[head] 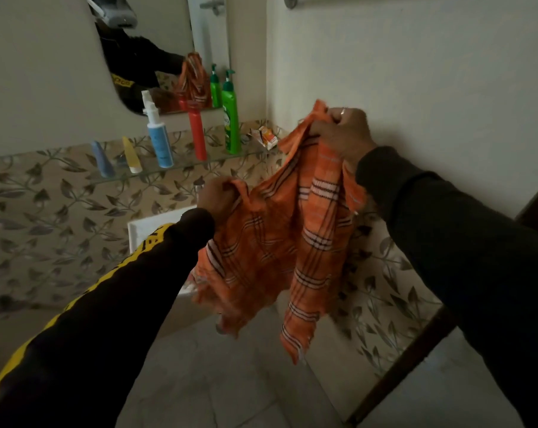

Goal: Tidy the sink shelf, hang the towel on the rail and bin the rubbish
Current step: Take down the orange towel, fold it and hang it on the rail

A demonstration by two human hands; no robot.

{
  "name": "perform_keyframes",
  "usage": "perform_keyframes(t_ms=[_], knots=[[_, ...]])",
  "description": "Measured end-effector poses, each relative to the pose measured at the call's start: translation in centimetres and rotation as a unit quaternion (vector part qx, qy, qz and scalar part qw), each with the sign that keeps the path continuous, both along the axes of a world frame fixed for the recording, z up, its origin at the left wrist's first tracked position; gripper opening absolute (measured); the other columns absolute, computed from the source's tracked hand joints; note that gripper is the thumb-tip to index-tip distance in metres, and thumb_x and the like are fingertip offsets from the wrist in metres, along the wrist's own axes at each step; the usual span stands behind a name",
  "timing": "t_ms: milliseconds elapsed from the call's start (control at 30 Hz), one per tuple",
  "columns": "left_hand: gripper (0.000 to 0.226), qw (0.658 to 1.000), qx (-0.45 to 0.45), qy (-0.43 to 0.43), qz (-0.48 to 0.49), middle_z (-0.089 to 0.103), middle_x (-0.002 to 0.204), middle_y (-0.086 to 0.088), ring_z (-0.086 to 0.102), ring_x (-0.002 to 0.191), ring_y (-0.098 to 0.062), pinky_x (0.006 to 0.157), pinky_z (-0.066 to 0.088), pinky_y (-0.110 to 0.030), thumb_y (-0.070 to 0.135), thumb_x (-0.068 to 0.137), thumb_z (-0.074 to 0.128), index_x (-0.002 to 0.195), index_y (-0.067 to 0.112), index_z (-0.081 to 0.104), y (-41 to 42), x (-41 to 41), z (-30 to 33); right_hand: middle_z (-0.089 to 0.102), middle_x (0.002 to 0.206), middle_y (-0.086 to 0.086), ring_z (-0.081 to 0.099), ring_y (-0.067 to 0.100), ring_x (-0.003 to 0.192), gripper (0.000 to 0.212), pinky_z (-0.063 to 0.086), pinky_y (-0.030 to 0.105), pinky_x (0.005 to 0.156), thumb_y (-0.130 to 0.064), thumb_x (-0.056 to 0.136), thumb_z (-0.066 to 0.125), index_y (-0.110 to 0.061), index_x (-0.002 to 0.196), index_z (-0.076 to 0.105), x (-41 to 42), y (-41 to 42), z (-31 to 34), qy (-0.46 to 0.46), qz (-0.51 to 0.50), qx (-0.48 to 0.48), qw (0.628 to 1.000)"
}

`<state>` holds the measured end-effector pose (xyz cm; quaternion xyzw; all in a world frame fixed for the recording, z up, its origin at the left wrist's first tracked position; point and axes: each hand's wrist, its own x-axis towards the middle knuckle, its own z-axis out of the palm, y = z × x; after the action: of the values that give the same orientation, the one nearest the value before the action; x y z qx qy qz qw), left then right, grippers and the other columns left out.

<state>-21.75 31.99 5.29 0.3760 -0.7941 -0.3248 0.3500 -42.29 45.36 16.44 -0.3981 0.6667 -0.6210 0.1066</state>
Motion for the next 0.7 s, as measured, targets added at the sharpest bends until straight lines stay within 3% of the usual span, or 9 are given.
perform_keyframes(t_ms=[67, 133, 200, 300, 400, 500, 600, 700], knots=[[0.027, 0.999, -0.013, 0.029, -0.012, 0.06, 0.064, -0.009, 0.05, 0.059, -0.007, 0.062, 0.039, -0.026, 0.011, 0.091, 0.054, 0.065, 0.015, 0.061, 1.0, -1.4, 1.6, 0.052, 0.078, 0.011, 0.049, 0.021, 0.071, 0.017, 0.043, 0.034, 0.063, -0.007, 0.076, 0.079, 0.001, 0.086, 0.068, 0.8, -0.1, -0.5, 0.059, 0.058, 0.07, 0.994], [0.026, 0.997, 0.019, 0.069, -0.034, 0.062, 0.065, -0.002, 0.052, 0.06, -0.007, 0.06, 0.04, -0.024, 0.021, 0.093, 0.055, 0.074, 0.008, 0.066, 1.9, -2.8, 3.2, 0.053, 0.082, 0.012, 0.049, 0.021, 0.075, 0.028, 0.043, 0.035, 0.068, -0.005, 0.078, 0.08, 0.016, 0.086, 0.063, 1.5, 0.0, -1.0, 0.092, 0.117, 0.138, 0.979], [0.03, 0.988, 0.077, 0.125, -0.049, 0.07, 0.077, -0.012, 0.058, 0.07, -0.014, 0.065, 0.049, -0.032, 0.029, 0.091, 0.064, 0.086, 0.0, 0.07, 2.5, -3.9, 4.5, 0.056, 0.083, 0.018, 0.051, 0.023, 0.078, 0.034, 0.045, 0.038, 0.07, -0.004, 0.081, 0.078, 0.023, 0.095, 0.061, 2.0, 0.1, -1.3, 0.119, 0.148, 0.18, 0.965], [0.028, 0.968, 0.162, 0.188, -0.044, 0.075, 0.079, -0.014, 0.069, 0.069, -0.021, 0.067, 0.06, -0.041, 0.032, 0.082, 0.076, 0.082, 0.004, 0.074, 2.9, -4.7, 5.5, 0.069, 0.102, 0.032, 0.062, 0.027, 0.083, 0.027, 0.057, 0.045, 0.082, -0.006, 0.084, 0.076, 0.01, 0.106, 0.071, 2.5, 0.5, -1.6, 0.122, 0.157, 0.187, 0.962], [0.02, 0.963, 0.18, 0.2, -0.019, 0.072, 0.059, 0.001, 0.067, 0.052, -0.011, 0.05, 0.055, -0.024, 0.027, 0.075, 0.082, 0.061, 0.017, 0.072, 3.2, -4.8, 5.8, 0.072, 0.108, 0.026, 0.068, 0.022, 0.083, 0.033, 0.06, 0.031, 0.076, -0.02, 0.082, 0.082, 0.0, 0.107, 0.074, 2.3, 0.8, -2.0, 0.078, 0.182, 0.173, 0.965], [0.027, 0.969, 0.166, 0.18, 0.016, 0.069, 0.054, 0.003, 0.066, 0.048, -0.01, 0.046, 0.055, -0.025, 0.029, 0.07, 0.085, 0.051, 0.02, 0.068, 3.4, -4.7, 5.9, 0.071, 0.106, 0.028, 0.07, 0.028, 0.083, 0.044, 0.06, 0.04, 0.081, -0.034, 0.077, 0.085, 0.0, 0.103, 0.075, 2.5, 0.9, -2.3, 0.074, 0.179, 0.184, 0.964], [0.022, 0.965, 0.183, 0.186, 0.012, 0.07, 0.055, 0.002, 0.065, 0.048, -0.012, 0.053, 0.058, -0.028, 0.025, 0.071, 0.085, 0.057, 0.017, 0.07, 3.7, -4.6, 5.7, 0.075, 0.094, 0.019, 0.072, 0.02, 0.082, 0.035, 0.06, 0.038, 0.081, -0.028, 0.074, 0.088, -0.005, 0.099, 0.076, 2.6, 0.8, -2.6, 0.058, 0.161, 0.173, 0.97], [0.024, 0.969, 0.173, 0.177, -0.012, 0.068, 0.053, 0.007, 0.062, 0.047, -0.005, 0.048, 0.053, -0.02, 0.025, 0.072, 0.085, 0.057, 0.019, 0.069, 3.9, -4.2, 5.5, 0.075, 0.103, 0.015, 0.071, 0.028, 0.099, 0.033, 0.057, 0.047, 0.095, -0.019, 0.078, 0.085, -0.006, 0.107, 0.075, 2.6, 0.7, -2.7, 0.051, 0.13, 0.174, 0.975]])
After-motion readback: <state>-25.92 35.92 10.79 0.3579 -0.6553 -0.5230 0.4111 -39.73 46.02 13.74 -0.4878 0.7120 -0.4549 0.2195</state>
